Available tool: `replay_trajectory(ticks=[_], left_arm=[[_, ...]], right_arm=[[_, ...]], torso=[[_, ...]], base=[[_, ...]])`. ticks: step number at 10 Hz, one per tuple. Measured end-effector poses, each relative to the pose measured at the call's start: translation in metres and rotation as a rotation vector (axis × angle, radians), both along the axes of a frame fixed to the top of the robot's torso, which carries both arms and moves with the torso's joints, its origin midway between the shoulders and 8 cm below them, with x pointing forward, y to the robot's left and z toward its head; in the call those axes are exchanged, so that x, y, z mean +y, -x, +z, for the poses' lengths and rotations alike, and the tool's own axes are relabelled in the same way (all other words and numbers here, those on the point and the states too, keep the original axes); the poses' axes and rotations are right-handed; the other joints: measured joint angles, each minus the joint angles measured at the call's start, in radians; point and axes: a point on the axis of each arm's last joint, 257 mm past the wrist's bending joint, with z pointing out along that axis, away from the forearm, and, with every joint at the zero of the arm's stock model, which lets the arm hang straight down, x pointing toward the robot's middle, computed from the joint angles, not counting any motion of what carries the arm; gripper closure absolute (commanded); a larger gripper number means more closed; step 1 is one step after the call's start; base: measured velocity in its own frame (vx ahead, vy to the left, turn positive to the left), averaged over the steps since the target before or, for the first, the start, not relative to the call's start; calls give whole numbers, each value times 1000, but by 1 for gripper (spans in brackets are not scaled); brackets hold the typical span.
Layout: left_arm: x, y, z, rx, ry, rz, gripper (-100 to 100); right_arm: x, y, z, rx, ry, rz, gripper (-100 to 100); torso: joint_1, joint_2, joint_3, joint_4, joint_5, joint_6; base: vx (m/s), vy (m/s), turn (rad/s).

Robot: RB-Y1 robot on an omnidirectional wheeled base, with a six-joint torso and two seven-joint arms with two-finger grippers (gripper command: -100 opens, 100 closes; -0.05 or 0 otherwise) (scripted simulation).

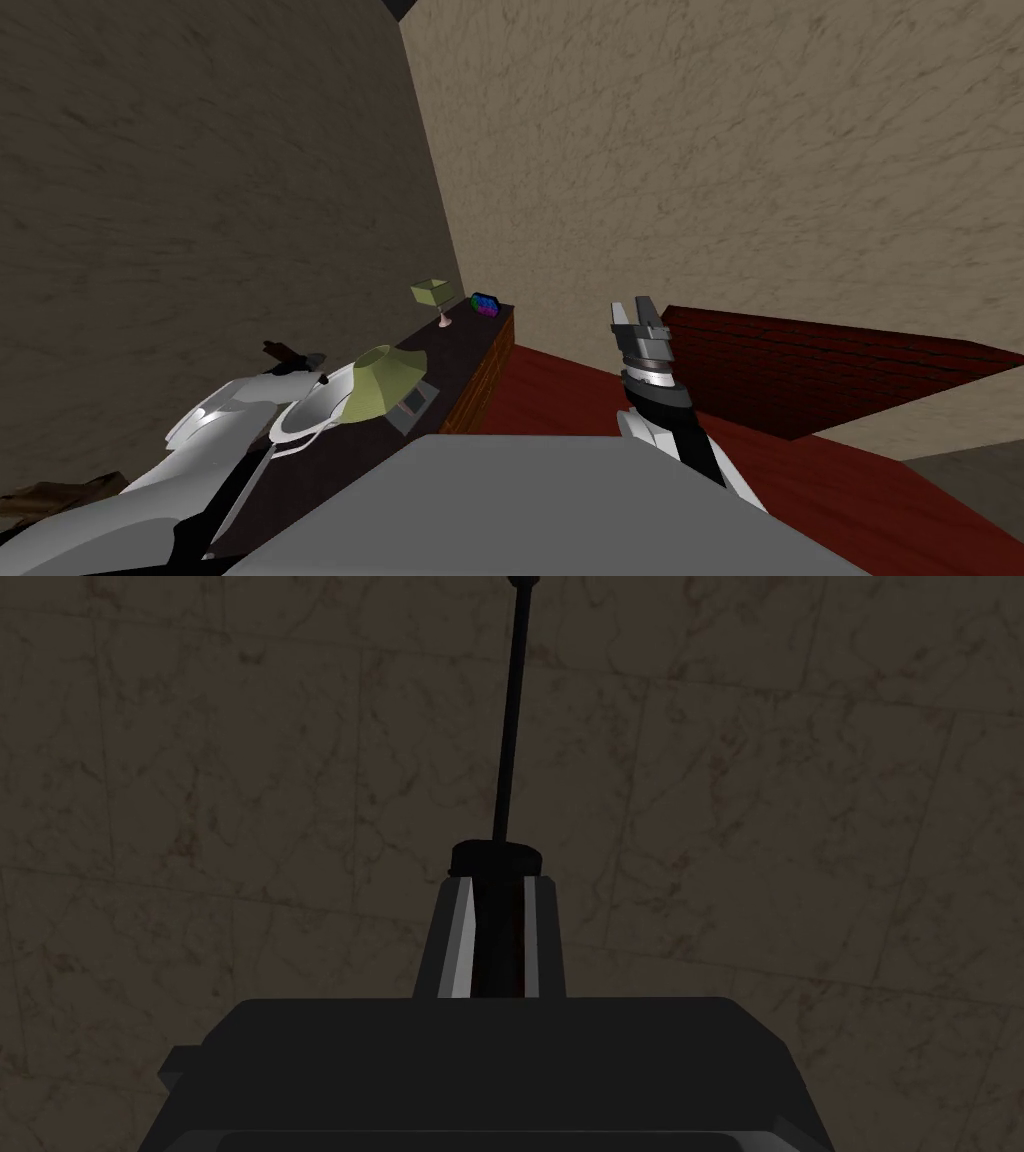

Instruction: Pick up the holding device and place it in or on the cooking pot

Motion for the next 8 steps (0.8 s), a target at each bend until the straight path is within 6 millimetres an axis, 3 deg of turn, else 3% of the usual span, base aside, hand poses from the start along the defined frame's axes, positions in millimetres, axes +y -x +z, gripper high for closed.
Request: replay_trajectory(ticks=[6, 7, 8], left_arm=[[10, 31, -19, 18, 78, 103, 100], [10, 31, -20, 20, 80, 104, -100], [10, 31, -20, 20, 80, 104, -100]], right_arm=[[0, 0, 0, 0, 0, 0, 0], [0, 0, 0, 0, 0, 0, 0], [0, 0, 0, 0, 0, 0, 0]], torso=[[1, 0, 1, 1, 1, -2], [-2, 1, 1, 2, 0, -2], [-4, 1, 1, 2, 0, -2]], base=[[-8, 50, -123], [0, 6, 1], [0, 0, 0]])
